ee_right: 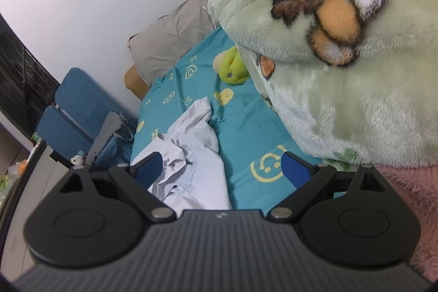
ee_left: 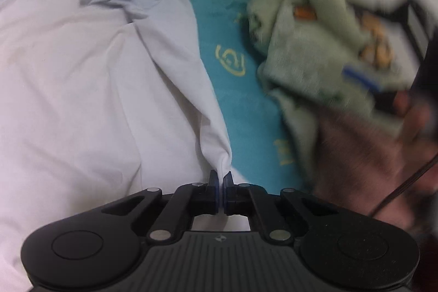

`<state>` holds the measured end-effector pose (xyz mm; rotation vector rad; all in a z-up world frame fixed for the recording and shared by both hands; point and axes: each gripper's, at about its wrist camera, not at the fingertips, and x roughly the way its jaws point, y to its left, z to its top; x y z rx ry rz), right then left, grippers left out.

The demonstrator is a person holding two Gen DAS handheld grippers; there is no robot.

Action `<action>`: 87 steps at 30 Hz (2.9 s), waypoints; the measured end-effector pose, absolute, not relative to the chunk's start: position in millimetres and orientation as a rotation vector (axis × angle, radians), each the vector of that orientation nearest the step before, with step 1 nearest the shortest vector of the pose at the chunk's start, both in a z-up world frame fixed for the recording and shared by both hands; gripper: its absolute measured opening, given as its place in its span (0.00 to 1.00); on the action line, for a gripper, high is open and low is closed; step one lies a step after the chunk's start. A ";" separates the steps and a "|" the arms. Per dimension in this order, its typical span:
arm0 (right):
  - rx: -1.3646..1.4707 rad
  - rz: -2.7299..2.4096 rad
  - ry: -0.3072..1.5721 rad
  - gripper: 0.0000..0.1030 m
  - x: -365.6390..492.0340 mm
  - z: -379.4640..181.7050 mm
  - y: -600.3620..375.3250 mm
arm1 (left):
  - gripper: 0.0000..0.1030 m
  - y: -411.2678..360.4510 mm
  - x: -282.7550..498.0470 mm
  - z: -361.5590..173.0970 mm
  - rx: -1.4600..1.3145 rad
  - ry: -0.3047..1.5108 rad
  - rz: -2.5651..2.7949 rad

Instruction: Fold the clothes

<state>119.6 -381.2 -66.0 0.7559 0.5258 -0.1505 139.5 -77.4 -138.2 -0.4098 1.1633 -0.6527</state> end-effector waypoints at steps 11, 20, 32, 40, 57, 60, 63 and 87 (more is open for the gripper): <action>0.725 -0.139 0.622 0.92 131.4 -75.8 -365.1 | 0.06 35.7 175.4 -175.8 -0.565 1.277 -0.398; 0.660 -0.108 0.704 0.92 142.3 -84.8 -341.5 | 0.57 10.2 160.3 -175.5 -0.508 1.309 -0.536; 0.617 -0.055 0.746 0.92 145.3 -87.4 -324.1 | 0.51 -17.5 141.9 -167.4 -0.442 1.249 -0.723; 0.660 -0.048 0.771 0.92 148.4 -94.3 -328.6 | 0.34 -34.2 125.2 -164.3 -0.222 1.288 -0.687; 0.595 -0.058 0.774 0.92 147.2 -91.8 -320.3 | 0.12 -7.7 118.4 -179.4 -0.218 1.497 -0.533; 0.596 -0.078 0.759 0.92 142.4 -88.9 -322.1 | 0.37 -5.2 114.2 -162.7 -0.201 1.452 -0.592; 0.600 -0.103 0.735 0.92 137.1 -84.7 -324.9 | 0.69 7.8 113.6 -133.2 -0.234 1.369 -0.652; 0.647 -0.235 0.710 0.92 199.7 -111.9 -344.5 | 0.89 -164.0 404.9 -157.3 0.463 0.701 -0.550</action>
